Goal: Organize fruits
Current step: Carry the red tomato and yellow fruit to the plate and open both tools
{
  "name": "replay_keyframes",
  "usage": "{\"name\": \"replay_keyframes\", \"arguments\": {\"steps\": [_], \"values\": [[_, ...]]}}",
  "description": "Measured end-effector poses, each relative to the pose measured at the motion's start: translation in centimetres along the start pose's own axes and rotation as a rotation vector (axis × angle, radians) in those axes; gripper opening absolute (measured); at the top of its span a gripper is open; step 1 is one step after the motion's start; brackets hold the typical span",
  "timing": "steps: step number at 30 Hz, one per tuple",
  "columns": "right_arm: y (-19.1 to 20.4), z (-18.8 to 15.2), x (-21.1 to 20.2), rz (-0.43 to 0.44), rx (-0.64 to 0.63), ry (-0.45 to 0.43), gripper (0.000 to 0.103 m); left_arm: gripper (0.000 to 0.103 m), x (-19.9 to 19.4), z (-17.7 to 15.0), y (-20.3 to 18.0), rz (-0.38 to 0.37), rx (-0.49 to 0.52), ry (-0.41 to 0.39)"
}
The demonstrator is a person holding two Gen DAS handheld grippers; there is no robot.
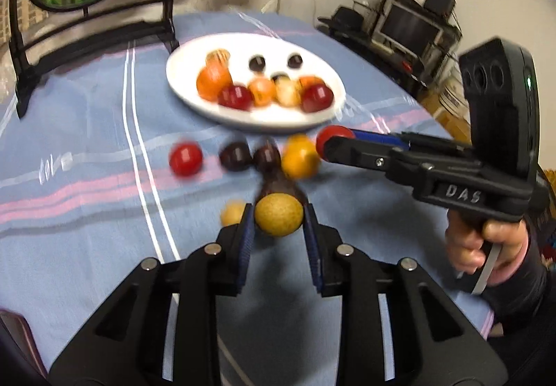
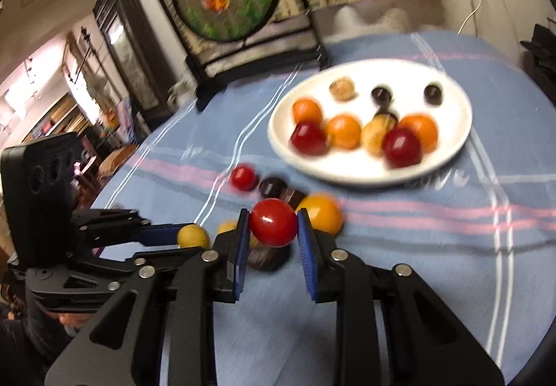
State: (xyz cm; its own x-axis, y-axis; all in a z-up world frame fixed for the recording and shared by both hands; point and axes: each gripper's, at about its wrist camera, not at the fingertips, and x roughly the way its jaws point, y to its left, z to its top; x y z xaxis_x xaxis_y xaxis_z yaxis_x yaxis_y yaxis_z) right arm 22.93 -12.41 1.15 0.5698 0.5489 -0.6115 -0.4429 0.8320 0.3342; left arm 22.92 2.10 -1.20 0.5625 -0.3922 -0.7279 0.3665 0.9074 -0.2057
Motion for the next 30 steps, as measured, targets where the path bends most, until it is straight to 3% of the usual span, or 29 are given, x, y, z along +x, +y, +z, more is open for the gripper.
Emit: {"name": "replay_keyframes", "arguments": {"steps": [5,12,13,14,15,16,17,21,30], "values": [[-2.8,2.8,1.5,-0.132,0.039,-0.079,0.027,0.029,2.6,5.7,0.6,0.046,-0.033,-0.045],[-4.8,5.3,4.0,-0.174,0.032,-0.086,0.028,0.029,7.7,11.4,1.0,0.126,-0.027,-0.029],[-5.0,5.5,4.3,-0.180,0.030,-0.074,0.034,0.039,7.9,11.9,1.1,0.157,-0.029,-0.037],[-5.2,5.5,4.2,-0.183,0.034,-0.075,0.035,0.063,7.9,12.2,1.1,0.188,-0.032,-0.052],[-5.3,5.6,4.1,-0.193,0.038,-0.080,0.036,0.070,7.3,12.3,1.1,0.238,-0.044,-0.090],[-5.2,5.6,3.8,-0.196,0.035,-0.081,0.036,0.085,6.6,12.1,1.2,0.252,-0.050,-0.117],[-5.0,5.5,3.5,-0.198,0.027,-0.083,0.036,0.089,6.0,11.8,1.2,0.254,-0.055,-0.134],[-3.4,5.0,2.2,-0.204,-0.012,-0.096,0.036,0.094,3.6,10.0,1.7,0.248,-0.092,-0.135],[-0.5,2.7,0.5,-0.185,-0.030,-0.088,0.036,0.098,-0.8,2.4,3.7,0.278,-0.219,-0.168]]}}
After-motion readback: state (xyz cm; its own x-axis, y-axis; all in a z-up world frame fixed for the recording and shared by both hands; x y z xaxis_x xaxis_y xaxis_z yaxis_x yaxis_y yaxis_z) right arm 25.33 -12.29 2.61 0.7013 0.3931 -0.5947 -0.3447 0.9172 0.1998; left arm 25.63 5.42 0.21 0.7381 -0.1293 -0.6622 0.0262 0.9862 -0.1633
